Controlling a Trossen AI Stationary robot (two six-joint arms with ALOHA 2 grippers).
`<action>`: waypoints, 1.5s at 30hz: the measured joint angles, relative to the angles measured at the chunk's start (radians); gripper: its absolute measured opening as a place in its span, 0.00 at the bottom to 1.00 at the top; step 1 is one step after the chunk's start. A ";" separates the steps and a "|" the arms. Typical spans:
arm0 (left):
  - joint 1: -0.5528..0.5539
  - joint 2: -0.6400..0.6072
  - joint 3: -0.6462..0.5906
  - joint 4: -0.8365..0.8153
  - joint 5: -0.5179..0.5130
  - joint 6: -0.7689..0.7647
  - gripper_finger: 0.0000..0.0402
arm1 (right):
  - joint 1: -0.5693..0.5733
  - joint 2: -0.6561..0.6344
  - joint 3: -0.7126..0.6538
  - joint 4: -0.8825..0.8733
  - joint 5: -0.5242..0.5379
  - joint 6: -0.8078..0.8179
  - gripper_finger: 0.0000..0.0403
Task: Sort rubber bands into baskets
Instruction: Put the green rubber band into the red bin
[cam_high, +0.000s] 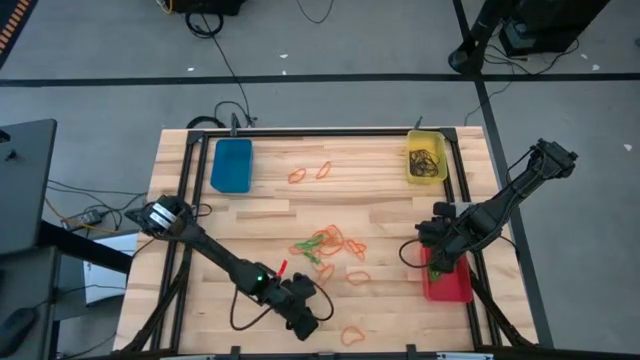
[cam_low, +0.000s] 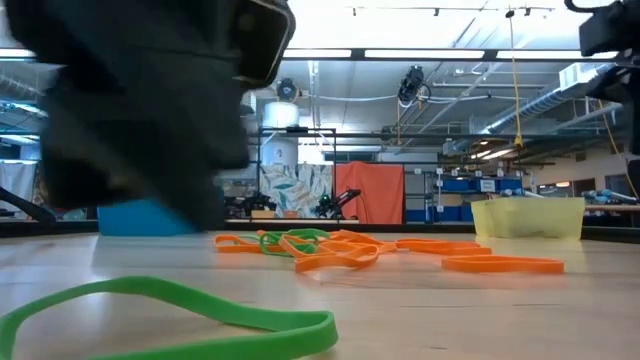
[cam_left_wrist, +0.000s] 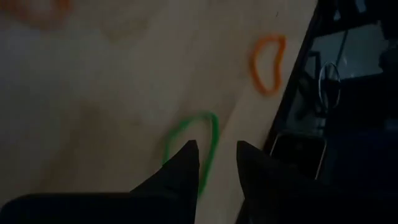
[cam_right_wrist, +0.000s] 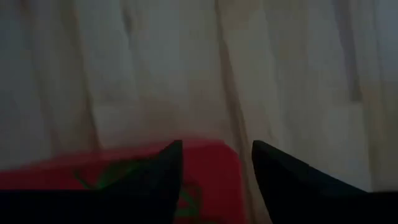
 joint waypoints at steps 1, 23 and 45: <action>-0.005 0.012 0.000 0.019 0.007 -0.020 0.28 | 0.000 -0.001 0.000 0.025 0.002 -0.002 0.51; -0.034 0.075 0.094 -0.213 -0.026 -0.284 0.18 | 0.039 -0.002 0.000 0.227 -0.029 -0.127 0.51; -0.025 0.071 0.328 -0.747 -0.162 -0.319 0.17 | 0.057 -0.002 0.000 0.212 0.027 -0.175 0.51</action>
